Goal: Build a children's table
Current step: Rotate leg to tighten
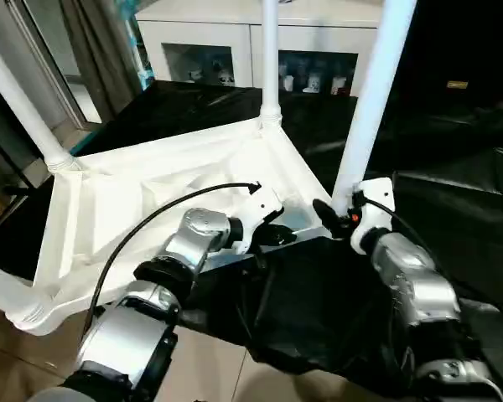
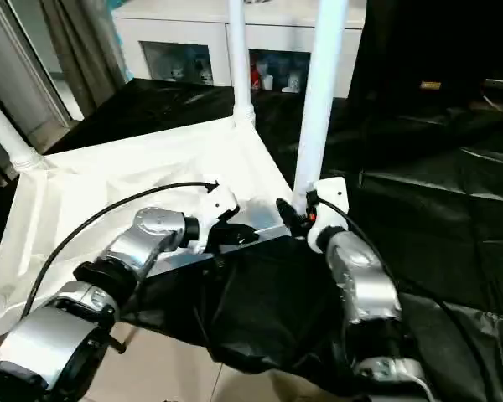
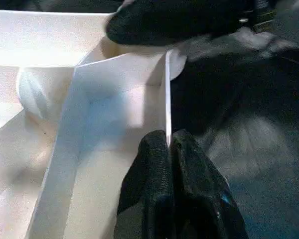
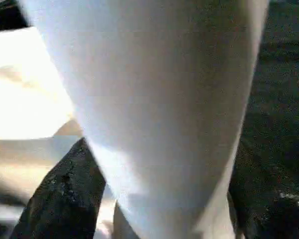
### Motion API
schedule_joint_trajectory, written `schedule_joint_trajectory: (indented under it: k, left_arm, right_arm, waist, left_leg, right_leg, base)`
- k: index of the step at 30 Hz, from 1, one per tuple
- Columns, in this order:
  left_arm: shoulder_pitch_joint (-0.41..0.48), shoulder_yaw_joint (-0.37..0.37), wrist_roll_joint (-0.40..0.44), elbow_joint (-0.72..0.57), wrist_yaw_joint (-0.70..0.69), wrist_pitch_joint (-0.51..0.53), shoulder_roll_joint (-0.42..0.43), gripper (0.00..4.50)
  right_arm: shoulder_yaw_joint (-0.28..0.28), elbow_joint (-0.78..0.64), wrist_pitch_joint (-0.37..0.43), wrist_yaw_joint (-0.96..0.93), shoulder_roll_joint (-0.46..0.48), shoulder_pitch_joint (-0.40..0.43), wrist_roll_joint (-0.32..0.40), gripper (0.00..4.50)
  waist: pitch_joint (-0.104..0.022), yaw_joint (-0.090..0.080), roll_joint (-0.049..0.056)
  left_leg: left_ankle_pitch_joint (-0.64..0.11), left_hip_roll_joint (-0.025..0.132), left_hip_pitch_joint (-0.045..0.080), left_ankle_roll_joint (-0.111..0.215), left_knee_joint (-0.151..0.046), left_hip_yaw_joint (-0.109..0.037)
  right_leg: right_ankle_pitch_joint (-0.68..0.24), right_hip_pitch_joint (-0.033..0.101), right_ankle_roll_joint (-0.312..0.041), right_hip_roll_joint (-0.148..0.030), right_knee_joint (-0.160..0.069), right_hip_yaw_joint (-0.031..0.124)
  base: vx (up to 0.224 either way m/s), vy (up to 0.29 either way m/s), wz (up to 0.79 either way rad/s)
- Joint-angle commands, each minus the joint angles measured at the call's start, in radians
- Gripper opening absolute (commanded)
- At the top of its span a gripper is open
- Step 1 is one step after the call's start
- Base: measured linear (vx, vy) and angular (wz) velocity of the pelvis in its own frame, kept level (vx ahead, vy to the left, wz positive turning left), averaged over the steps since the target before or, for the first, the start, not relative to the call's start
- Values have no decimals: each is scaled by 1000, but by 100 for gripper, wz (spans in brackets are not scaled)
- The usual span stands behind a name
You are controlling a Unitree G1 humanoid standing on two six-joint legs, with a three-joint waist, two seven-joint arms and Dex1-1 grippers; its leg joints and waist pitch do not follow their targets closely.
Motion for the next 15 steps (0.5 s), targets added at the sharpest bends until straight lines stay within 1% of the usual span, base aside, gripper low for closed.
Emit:
schedule_joint_trajectory:
  k: [1,2,4,5,6,7,8,9,10,11,12,13,15]
  left_arm:
    - [-3,-35,-8,-26,-80,-34,-2,0]
    - [-1,-40,-9,-31,-110,-40,11,0]
    - [4,-46,-20,-44,-191,-44,40,0]
    - [6,-47,-23,-48,-217,-44,48,0]
    - [10,-54,-23,-54,-251,-46,61,0]
    - [11,-55,-23,-55,-257,-46,64,0]
    - [18,-66,-21,-65,-310,-39,84,0]
    - [21,-72,-19,-69,-333,-38,95,0]
    - [24,-78,-16,-71,-356,-34,103,0]
    - [28,-83,-17,-76,-380,-31,111,0]
    - [32,-88,-20,-81,-409,-26,119,0]
    - [36,-92,-23,-87,-429,-27,126,0]
    - [40,-95,-24,-90,-440,-30,131,0]
  right_arm:
    - [136,-63,38,184,-11,38,41,367]
    - [143,-85,44,225,-40,52,49,367]
    - [151,-133,57,315,-108,80,69,367]
    - [149,-144,60,342,-126,87,73,367]
    - [146,-159,70,379,-151,96,82,367]
    - [145,-161,71,385,-156,98,83,367]
    - [139,-182,82,439,-199,112,94,367]
    - [137,-194,88,466,-222,120,101,367]
    - [137,-204,95,490,-243,126,109,367]
    - [137,-212,97,509,-260,131,113,367]
    - [137,-224,104,528,-280,136,121,367]
    - [137,-235,113,547,-299,140,129,367]
    - [138,-242,117,563,-314,143,135,367]
  waist:
    - [-58,5,-24]
    - [-60,8,-23]
    - [-67,17,-23]
    - [-70,20,-24]
    - [-72,24,-23]
    - [-75,27,-22]
    - [-82,33,-26]
    - [-85,40,-24]
    - [-85,43,-21]
    - [-83,49,-22]
    - [-79,57,-25]
    - [-78,59,-25]
    - [-71,60,-26]
  left_leg:
    - [-195,47,11,111,-78,-23]
    - [-170,48,10,120,-76,-24]
    - [-76,49,7,172,-62,-21]
    - [-53,50,6,185,-59,-21]
    - [-21,50,6,209,-53,-20]
    - [-6,50,9,219,-51,-20]
    - [37,50,8,242,-44,-22]
    - [87,50,7,268,-36,-21]
    - [103,52,7,278,-34,-22]
    - [106,52,6,287,-33,-21]
    - [79,53,6,283,-34,-20]
    - [60,54,7,276,-36,-19]
    - [-18,57,8,237,-46,-18]
  right_leg:
    - [-159,37,-230,-32,-65,19]
    - [-126,40,-237,-32,-61,17]
    - [21,45,-270,-29,-42,12]
    - [58,46,-278,-30,-37,12]
    - [114,42,-291,-30,-30,12]
    - [135,42,-298,-31,-27,11]
    - [188,45,-308,-31,-20,11]
    - [250,41,-313,-30,-11,12]
    - [264,38,-315,-30,-9,11]
    - [254,36,-316,-30,-9,9]
    - [203,35,-313,-32,-12,10]
    - [174,34,-313,-32,-14,10]
    - [50,34,-307,-33,-25,11]
  base:
    - [0,0,0]
    - [0,0,0]
    - [52,-6,-1]
    - [52,-3,-3]
    - [0,0,0]
    - [0,0,0]
    - [0,0,0]
    - [0,0,0]
    - [0,0,0]
    - [0,0,0]
    - [0,0,0]
    - [0,0,0]
    - [0,0,0]
